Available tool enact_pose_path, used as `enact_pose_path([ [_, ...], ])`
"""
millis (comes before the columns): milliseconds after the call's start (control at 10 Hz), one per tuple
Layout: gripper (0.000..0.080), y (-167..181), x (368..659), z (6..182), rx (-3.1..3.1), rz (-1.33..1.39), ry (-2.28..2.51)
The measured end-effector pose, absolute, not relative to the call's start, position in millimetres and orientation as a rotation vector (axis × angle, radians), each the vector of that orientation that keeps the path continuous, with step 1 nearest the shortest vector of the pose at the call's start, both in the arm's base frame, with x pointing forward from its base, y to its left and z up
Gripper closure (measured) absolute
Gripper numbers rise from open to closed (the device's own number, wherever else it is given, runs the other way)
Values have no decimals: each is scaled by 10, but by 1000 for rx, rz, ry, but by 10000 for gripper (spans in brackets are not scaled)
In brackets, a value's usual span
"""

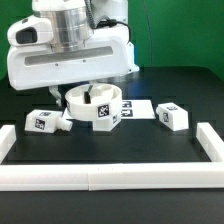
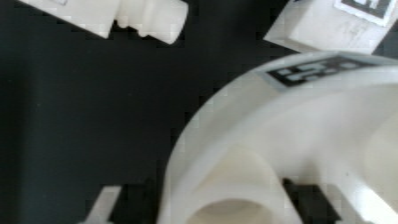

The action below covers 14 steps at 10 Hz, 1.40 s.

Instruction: Assemble stool

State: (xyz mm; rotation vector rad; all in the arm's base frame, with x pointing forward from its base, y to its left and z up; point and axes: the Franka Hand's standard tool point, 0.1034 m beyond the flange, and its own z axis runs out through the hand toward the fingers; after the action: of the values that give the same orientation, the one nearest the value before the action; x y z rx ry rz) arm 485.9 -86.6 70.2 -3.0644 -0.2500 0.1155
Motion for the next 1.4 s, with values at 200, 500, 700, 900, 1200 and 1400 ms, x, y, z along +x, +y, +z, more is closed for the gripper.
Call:
enact_pose_path([
  [200, 468, -643, 4907, 558, -3082, 97, -251],
  [500, 468, -137, 5369, 576, -3081, 68, -237],
  [700, 468, -160, 5343, 553, -3079, 72, -242],
  [900, 468, -151, 5344, 552, -3078, 72, -244],
  [1200, 468, -55, 5381, 496, -3081, 66, -248],
  [1400, 468, 167, 5504, 317, -3080, 45, -295],
])
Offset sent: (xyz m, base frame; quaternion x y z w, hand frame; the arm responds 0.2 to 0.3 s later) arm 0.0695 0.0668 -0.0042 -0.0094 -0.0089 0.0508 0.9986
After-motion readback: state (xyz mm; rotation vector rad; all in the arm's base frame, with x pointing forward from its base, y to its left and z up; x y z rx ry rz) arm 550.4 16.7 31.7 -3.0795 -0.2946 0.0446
